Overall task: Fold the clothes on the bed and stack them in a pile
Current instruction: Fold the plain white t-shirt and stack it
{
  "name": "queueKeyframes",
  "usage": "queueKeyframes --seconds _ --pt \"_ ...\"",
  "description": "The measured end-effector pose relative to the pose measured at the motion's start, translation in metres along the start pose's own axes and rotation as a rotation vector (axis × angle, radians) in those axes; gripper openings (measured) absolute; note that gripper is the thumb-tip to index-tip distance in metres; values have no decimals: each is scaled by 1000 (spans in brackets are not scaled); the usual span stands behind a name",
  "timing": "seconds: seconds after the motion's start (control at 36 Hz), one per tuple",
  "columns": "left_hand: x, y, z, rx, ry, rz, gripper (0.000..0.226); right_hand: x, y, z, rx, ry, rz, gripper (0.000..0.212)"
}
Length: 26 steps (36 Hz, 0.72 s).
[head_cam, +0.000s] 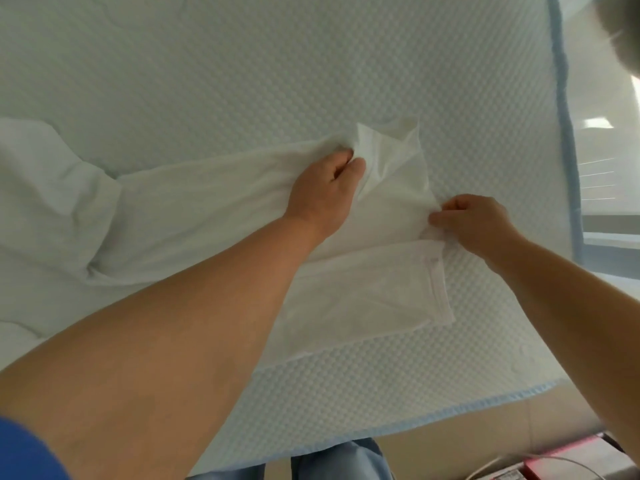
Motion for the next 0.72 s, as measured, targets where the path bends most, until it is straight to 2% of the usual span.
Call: queueKeyframes --seconds 0.08,0.17,0.19,0.22,0.28,0.36,0.42,0.44,0.5,0.56,0.61,0.67,0.72 --pt "-7 -7 -10 -105 38 40 28 -1 0 -10 -36 -36 -20 8" --pt "-17 -17 -21 -226 223 92 40 8 -6 -2 20 -10 -175 10" --pt "-20 -20 -23 -274 263 97 40 8 -9 4 53 68 -175 15" --pt "-23 -22 -25 -313 280 99 37 3 -11 9 68 201 -113 21" --pt "-26 -25 -24 -369 259 93 29 -21 -16 21 -6 497 144 37" --pt "-20 -26 -22 -361 170 25 29 -47 -17 33 -181 719 480 75" --pt "-13 -26 -21 -349 119 -25 30 -49 -13 48 -212 870 613 85" --pt "-12 -27 -22 -362 116 -28 29 -45 -8 56 -205 955 630 82" --pt "-15 -31 -24 -418 148 17 28 -32 2 70 -157 1051 566 62" --pt "-20 -33 -23 -460 209 79 30 -20 13 81 -86 988 455 37" --pt "-26 -31 -18 -454 323 146 36 -12 24 84 -61 895 339 20" --pt "-30 -28 -13 -420 401 191 46 -5 34 84 -41 838 213 18" --pt "-27 -27 -13 -392 342 195 50 1 41 87 3 784 126 21"
Point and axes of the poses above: each hand's wrist, its own y-axis towards the middle knuckle, its own x-axis out of the back of the hand, z = x × y, the point moved 8 cm from there along y, towards the middle knuckle, and after that the axes turned 5 degrees about -x, right-handed, at the moved point
